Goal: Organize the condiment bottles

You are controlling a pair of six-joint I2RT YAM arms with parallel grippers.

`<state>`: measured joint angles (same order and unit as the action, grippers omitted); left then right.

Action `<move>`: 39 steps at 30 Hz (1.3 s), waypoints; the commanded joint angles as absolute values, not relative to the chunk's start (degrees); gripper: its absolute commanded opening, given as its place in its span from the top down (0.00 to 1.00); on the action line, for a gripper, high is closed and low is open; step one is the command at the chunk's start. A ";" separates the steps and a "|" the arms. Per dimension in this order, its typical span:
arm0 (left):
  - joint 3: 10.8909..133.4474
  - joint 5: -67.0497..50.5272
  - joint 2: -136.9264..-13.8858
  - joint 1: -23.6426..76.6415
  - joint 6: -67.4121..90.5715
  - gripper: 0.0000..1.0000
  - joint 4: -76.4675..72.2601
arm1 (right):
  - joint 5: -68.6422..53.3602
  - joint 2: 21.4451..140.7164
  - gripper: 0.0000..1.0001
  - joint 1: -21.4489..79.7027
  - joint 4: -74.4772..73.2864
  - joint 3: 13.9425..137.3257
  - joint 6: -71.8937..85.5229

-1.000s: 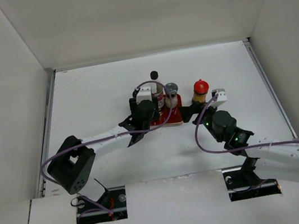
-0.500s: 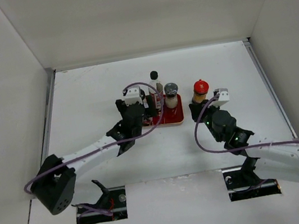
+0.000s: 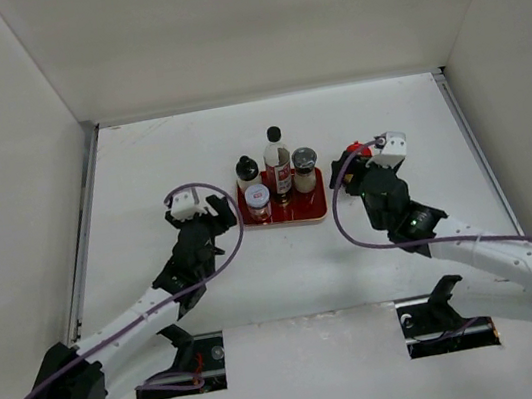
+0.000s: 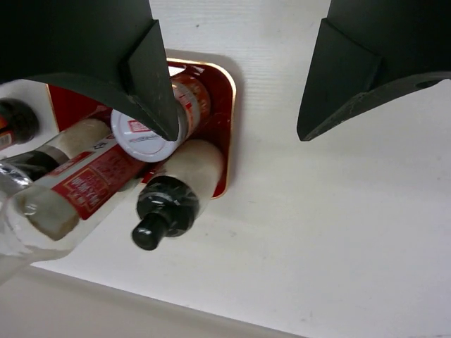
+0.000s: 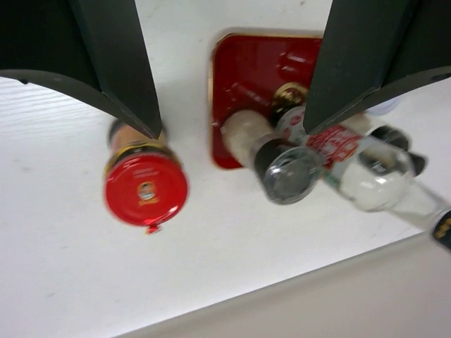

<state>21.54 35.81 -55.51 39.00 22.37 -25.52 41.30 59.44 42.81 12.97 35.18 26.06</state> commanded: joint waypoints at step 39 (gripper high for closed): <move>10.02 32.34 -48.95 32.12 31.29 0.10 -39.73 | 37.53 79.36 0.03 28.78 10.64 46.85 23.73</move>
<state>10.22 32.77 -49.08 32.27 30.52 -35.88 36.42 80.79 28.03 9.39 47.62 22.74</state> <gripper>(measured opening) 0.894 0.966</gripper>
